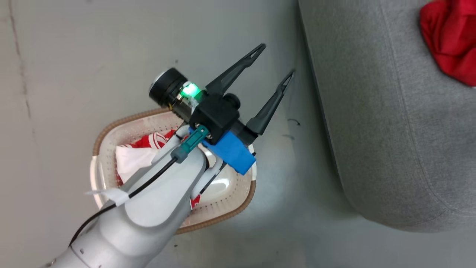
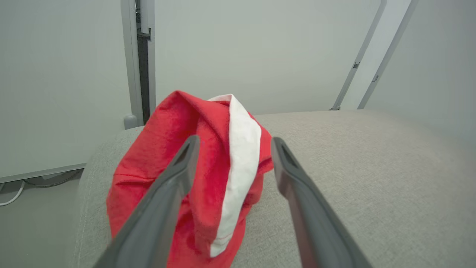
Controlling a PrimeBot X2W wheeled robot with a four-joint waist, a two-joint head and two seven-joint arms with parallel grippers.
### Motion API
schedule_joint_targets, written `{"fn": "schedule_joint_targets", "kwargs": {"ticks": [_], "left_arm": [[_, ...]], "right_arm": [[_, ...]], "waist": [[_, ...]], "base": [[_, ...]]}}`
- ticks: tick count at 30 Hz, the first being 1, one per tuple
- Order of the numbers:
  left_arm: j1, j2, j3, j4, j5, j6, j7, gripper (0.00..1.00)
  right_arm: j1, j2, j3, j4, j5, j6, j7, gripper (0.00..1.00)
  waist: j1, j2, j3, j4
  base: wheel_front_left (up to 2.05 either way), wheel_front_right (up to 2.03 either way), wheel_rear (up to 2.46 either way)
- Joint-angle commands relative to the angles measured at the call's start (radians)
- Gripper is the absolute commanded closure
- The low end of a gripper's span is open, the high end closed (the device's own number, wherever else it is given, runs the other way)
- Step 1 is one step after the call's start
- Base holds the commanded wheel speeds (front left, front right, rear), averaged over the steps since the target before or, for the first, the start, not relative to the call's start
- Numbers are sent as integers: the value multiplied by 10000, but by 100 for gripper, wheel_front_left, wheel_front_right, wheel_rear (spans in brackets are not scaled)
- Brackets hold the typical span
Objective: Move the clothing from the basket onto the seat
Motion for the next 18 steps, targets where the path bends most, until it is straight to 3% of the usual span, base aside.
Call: {"fn": "schedule_joint_targets", "kwargs": {"ticks": [1,7,18], "left_arm": [[187,-2,114,-57,-71,41,-44,0],[1213,31,998,-223,44,166,-45,0],[3294,50,3271,-815,360,331,-38,0]], "right_arm": [[300,97,77,-227,-86,5,-37,0],[1572,538,1074,-1560,-119,3,-38,0],[3077,1109,3310,-2756,154,3,-38,0]], "waist": [[0,0,-542,125],[0,0,-1502,358],[0,0,-2995,1186]], "base": [[0,0,0],[0,0,0],[0,0,0]]}}
